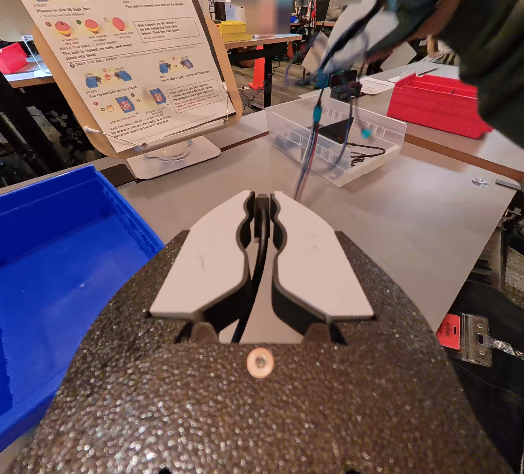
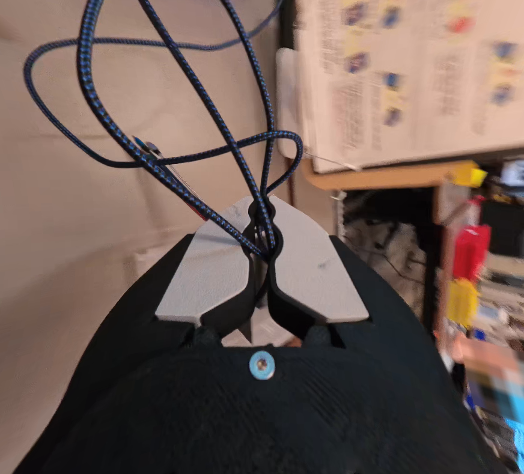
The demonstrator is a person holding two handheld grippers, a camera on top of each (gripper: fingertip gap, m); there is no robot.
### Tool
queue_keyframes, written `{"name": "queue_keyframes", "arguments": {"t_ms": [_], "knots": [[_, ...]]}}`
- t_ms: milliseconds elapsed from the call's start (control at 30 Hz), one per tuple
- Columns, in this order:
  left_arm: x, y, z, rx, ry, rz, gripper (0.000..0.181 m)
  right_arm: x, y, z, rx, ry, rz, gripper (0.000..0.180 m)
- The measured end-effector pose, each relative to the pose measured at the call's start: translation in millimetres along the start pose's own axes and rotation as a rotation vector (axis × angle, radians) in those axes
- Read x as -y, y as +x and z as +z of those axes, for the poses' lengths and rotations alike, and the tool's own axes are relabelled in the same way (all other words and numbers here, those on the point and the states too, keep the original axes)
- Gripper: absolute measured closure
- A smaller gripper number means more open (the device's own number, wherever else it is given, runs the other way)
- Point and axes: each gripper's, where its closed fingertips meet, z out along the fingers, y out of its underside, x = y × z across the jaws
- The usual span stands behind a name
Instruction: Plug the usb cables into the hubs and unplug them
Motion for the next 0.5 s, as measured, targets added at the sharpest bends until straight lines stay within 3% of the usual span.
{"name": "queue_keyframes", "arguments": {"t_ms": [33,167,267,400,500], "knots": [[-1,-1,0,-0.002,-0.002,-0.002,0.171,-10,18,-19,-0.068,-0.006,0.017,0.177],[-5,-1,5,-0.01,-0.01,-0.011,0.171,-60,72,-80,-0.254,-0.073,0.086,0.176],[-5,3,8,-0.02,-0.012,-0.01,0.171,-105,95,-101,-0.346,-0.132,0.163,0.176],[-6,8,12,-0.029,-0.024,0.006,0.171,-154,80,-88,-0.279,-0.183,0.25,0.177],[-8,10,15,-0.033,-0.032,0.005,0.171,-168,62,-71,-0.232,-0.148,0.305,0.177]]}}
